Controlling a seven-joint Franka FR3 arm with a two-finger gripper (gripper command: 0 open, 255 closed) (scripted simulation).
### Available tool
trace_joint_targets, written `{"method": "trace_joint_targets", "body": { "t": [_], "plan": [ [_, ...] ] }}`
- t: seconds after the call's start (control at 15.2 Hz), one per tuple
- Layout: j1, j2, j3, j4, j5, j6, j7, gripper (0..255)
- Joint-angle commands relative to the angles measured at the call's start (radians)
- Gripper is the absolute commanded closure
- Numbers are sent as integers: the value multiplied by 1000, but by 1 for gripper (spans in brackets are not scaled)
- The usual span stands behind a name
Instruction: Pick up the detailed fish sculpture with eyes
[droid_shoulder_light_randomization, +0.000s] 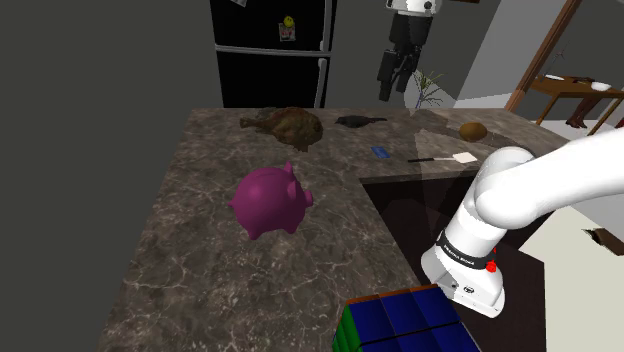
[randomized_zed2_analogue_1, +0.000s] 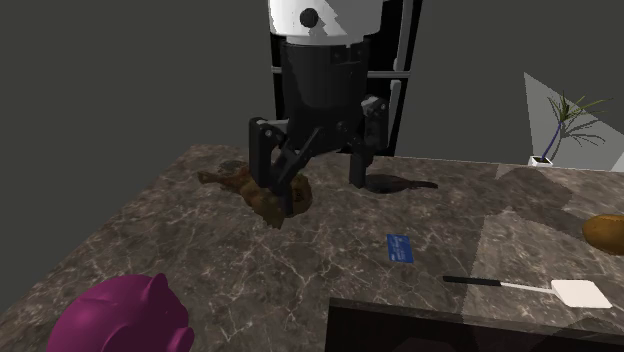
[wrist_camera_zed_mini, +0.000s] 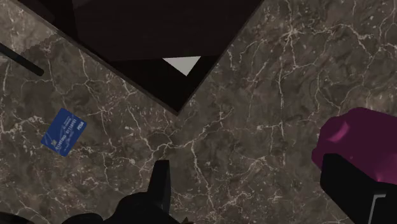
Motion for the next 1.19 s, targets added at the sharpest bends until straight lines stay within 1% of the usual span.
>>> {"method": "trace_joint_targets", "body": {
  "t": [0.0,0.26,0.53,0.79,1.12],
  "plan": [
    [0,0,0,0,0,0,0,0],
    [10,92,-38,-13,-39,136,-103,0],
    [20,201,-72,-1,-67,267,-201,0],
    [32,323,-103,35,-84,388,-296,0],
    [49,488,-133,113,-88,518,-413,0]
  ]
}}
